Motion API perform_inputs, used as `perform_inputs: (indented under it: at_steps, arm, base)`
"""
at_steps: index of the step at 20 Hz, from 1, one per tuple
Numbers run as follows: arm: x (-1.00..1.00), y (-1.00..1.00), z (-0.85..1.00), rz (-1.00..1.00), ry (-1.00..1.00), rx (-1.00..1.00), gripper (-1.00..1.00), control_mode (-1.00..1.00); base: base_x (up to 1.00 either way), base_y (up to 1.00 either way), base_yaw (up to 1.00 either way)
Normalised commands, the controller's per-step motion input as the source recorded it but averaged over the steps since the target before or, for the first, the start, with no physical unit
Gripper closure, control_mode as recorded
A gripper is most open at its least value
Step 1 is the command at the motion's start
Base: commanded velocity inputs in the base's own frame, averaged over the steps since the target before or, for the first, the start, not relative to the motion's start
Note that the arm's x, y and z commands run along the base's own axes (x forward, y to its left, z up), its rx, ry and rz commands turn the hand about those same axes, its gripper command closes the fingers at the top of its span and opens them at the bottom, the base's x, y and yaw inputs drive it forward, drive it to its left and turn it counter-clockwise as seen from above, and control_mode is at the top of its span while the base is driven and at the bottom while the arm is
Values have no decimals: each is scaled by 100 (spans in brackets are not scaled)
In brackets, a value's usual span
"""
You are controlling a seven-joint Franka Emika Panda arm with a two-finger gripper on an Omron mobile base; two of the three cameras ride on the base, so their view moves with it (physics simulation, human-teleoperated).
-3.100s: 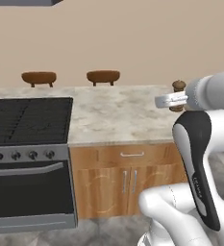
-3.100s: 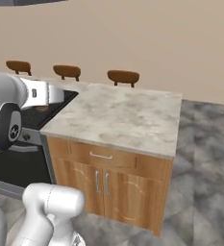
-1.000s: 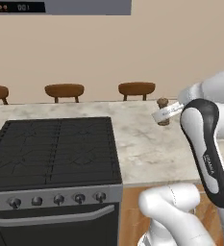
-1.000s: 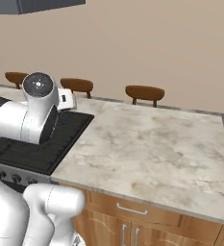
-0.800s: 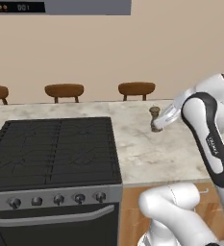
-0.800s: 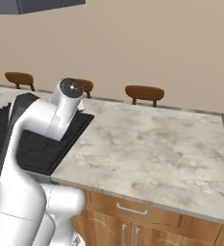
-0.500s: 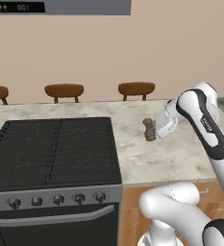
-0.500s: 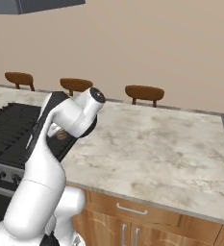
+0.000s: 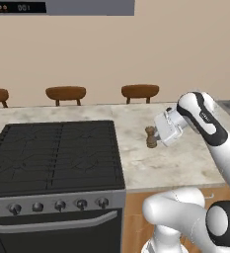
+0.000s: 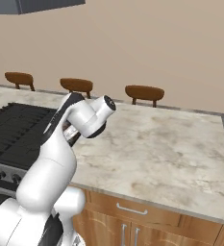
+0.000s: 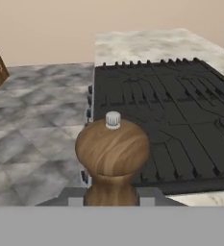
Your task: Take 2 condiments from the cabinet and move them on the counter near the stove.Make sure the condiments are lined up with each other, next to each other.
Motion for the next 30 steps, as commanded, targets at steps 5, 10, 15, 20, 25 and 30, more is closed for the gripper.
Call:
perform_inputs:
  at_steps: [5, 10, 15, 20, 25, 30]
  arm:
    - [6, 0, -36, 0, -14, 6, 100, -100]
    - [5, 0, -33, 0, -9, 8, 100, -100]
    - [15, 0, -38, 0, 0, 11, 100, -100]
    - [13, 0, -41, 0, 0, 8, 100, -100]
    - [14, 0, -20, 0, 0, 4, 100, -100]
    - [9, 0, -25, 0, 0, 3, 100, -100]
  base:
    - [0, 0, 0]
    - [0, 0, 0]
    - [0, 0, 0]
    - [0, 0, 0]
    - [0, 0, 0]
    - [0, 0, 0]
